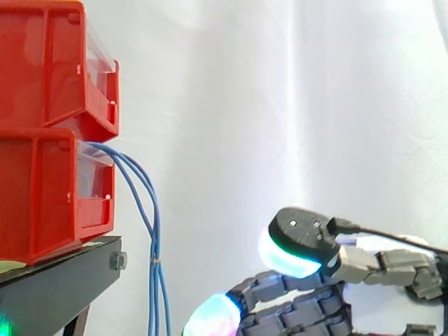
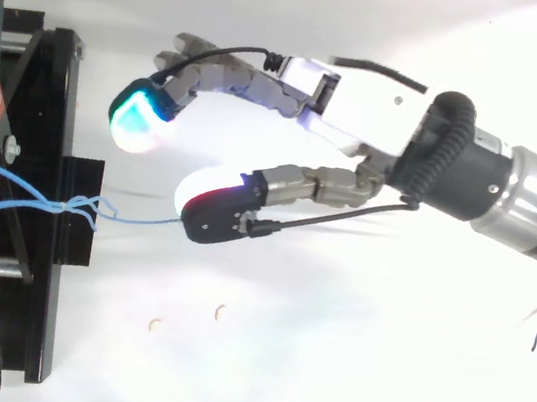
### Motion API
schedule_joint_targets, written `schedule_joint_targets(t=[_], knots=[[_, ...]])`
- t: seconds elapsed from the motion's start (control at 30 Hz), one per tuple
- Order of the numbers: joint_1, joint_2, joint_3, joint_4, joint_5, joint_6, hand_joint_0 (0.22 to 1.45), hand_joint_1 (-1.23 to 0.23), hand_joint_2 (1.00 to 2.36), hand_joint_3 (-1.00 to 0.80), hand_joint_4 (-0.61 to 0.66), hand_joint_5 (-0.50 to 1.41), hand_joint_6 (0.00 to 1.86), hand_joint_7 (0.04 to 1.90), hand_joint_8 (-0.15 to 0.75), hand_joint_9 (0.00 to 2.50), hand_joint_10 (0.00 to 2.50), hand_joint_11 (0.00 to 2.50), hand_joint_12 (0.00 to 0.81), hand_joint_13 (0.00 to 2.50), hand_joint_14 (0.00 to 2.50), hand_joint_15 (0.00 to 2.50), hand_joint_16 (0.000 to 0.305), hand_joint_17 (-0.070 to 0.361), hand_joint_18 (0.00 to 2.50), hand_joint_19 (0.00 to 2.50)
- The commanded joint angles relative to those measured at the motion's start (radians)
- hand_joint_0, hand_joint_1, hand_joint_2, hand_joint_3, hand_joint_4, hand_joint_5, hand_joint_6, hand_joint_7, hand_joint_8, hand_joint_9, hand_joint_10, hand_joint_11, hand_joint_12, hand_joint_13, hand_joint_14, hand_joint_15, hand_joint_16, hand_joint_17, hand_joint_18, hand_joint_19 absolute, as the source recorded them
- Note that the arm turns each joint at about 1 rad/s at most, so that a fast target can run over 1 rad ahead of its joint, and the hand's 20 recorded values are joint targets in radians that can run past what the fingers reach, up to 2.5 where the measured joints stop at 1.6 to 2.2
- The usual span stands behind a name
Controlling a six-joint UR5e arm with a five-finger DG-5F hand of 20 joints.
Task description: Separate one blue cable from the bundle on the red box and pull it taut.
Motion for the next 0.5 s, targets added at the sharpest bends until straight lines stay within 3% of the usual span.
schedule_joint_targets(t=[0.0,0.27,0.4,0.47], knots=[[0.000,-0.042,0.044,-0.013,0.001,0.023,0.38,-0.52,1.00,-0.50,0.23,-0.22,0.50,0.75,0.295,0.14,0.00,0.00,0.397,0.00,0.00,0.06,0.074,0.166,0.00,0.00],[0.008,-0.044,0.079,-0.022,0.019,0.012,0.41,-0.57,1.00,-0.50,0.27,-0.19,0.50,0.76,0.299,0.23,0.00,0.00,0.388,0.06,0.00,0.03,0.070,0.157,0.00,0.00],[0.014,-0.094,0.104,-0.002,0.031,0.007,0.42,-0.57,1.00,-0.50,0.28,-0.18,0.50,0.79,0.306,0.28,0.00,0.00,0.385,0.09,0.00,0.03,0.068,0.153,0.00,0.00],[0.019,-0.099,0.111,0.010,0.034,0.026,0.42,-0.57,1.00,-0.50,0.29,-0.18,0.50,0.79,0.308,0.30,0.00,0.00,0.384,0.10,0.00,0.04,0.068,0.153,0.00,0.00]])
